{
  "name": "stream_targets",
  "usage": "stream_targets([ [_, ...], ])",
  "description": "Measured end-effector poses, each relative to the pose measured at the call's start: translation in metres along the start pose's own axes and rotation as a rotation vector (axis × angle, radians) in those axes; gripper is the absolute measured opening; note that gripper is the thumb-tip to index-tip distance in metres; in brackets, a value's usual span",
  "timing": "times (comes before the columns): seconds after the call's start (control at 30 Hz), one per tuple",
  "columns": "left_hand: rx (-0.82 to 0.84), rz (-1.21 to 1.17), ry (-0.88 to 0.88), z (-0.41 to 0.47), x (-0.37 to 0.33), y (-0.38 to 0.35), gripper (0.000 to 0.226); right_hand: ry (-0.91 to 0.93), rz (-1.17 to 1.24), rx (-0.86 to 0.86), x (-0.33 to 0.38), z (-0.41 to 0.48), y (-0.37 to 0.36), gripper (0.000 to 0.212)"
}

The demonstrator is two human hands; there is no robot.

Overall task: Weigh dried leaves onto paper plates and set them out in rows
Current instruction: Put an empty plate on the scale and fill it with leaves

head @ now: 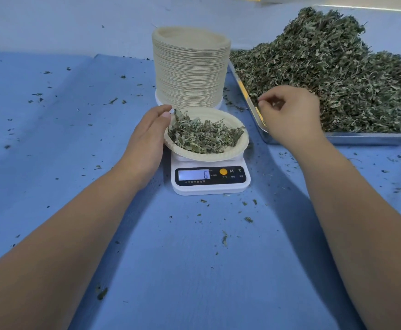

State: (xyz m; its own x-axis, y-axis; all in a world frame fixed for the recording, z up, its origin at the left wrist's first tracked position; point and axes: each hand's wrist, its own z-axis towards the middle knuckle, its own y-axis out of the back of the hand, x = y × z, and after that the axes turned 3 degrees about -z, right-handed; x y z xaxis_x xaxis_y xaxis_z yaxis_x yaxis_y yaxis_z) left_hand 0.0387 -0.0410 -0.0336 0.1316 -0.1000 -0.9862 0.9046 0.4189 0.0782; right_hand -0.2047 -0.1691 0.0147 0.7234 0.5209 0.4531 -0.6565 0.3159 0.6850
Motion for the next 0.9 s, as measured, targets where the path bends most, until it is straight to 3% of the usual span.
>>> stream_targets([
  [0.2,-0.001,0.014,-0.001,0.000,0.001,0.000,0.045,0.081,0.038,0.097,0.017,-0.013,0.001,0.013],
  [0.3,-0.003,0.013,0.004,0.001,0.001,0.000,0.045,0.115,-0.101,0.200,0.014,-0.014,0.010,0.015],
  [0.57,-0.010,0.042,0.009,-0.001,0.000,0.000,0.040,-0.010,-0.305,0.187,-0.007,0.000,0.022,0.015],
  [0.7,-0.011,0.032,0.006,-0.001,0.000,-0.001,0.038,-0.108,-0.473,0.502,-0.017,0.007,0.007,0.044],
  [0.8,-0.006,0.032,0.002,-0.002,0.000,-0.001,0.038,-0.102,-0.459,0.480,-0.023,-0.003,-0.006,0.059],
  [0.9,-0.006,0.027,0.000,-0.002,0.000,-0.002,0.034,-0.032,-0.427,0.407,-0.025,-0.004,-0.006,0.057],
])
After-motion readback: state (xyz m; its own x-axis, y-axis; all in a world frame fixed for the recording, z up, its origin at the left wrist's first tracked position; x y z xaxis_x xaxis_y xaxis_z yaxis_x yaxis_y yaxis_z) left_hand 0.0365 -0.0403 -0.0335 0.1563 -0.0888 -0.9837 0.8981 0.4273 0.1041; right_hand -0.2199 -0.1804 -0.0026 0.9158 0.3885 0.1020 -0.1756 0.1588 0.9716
